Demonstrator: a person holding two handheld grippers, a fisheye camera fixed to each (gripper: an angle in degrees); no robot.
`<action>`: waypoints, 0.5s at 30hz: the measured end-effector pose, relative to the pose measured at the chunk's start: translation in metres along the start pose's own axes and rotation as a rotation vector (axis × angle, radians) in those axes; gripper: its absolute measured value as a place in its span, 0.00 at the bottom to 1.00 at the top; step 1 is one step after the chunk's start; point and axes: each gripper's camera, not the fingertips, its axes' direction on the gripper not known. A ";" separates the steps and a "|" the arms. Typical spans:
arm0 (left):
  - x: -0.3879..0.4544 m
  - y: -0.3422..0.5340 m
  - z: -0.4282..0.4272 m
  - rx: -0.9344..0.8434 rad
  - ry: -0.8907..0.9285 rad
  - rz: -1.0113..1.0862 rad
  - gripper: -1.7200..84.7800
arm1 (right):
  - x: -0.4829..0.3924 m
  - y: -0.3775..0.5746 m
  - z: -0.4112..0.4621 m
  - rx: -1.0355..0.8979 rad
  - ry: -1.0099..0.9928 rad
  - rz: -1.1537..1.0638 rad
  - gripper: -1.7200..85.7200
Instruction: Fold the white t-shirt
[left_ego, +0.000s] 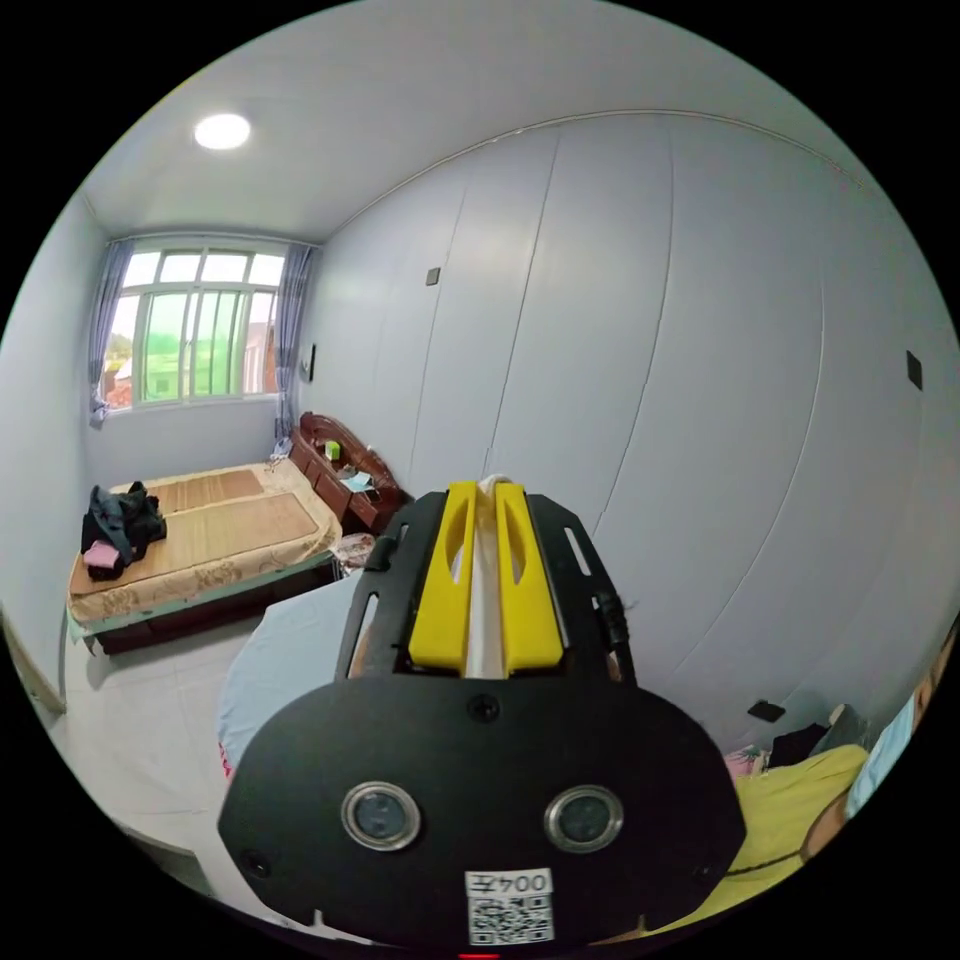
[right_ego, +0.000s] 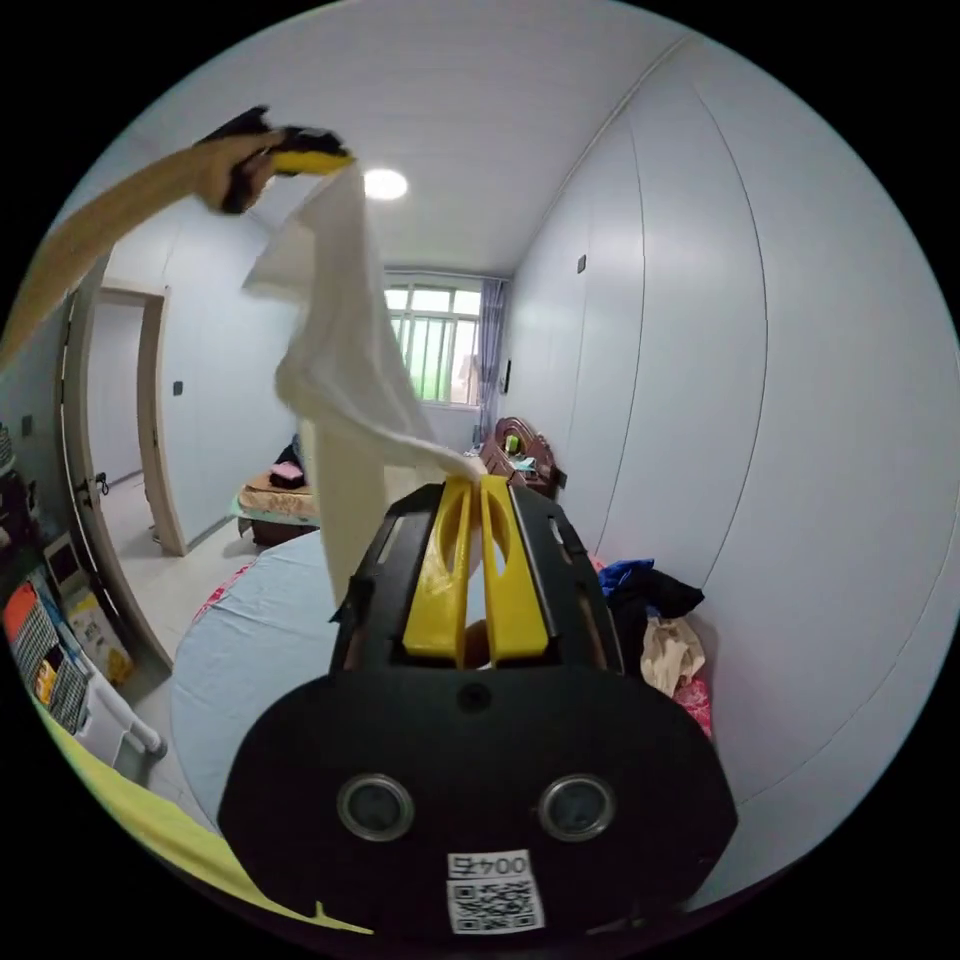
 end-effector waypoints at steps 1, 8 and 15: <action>-0.012 0.003 -0.011 -0.011 -0.011 -0.006 0.04 | 0.029 -0.020 0.006 -0.011 -0.053 0.008 0.01; -0.072 0.029 -0.120 0.050 0.055 0.017 0.04 | 0.193 -0.123 0.019 0.077 -0.542 0.268 0.01; -0.065 0.093 -0.258 0.102 0.142 0.063 0.04 | 0.206 -0.158 -0.048 0.187 -0.736 0.136 0.01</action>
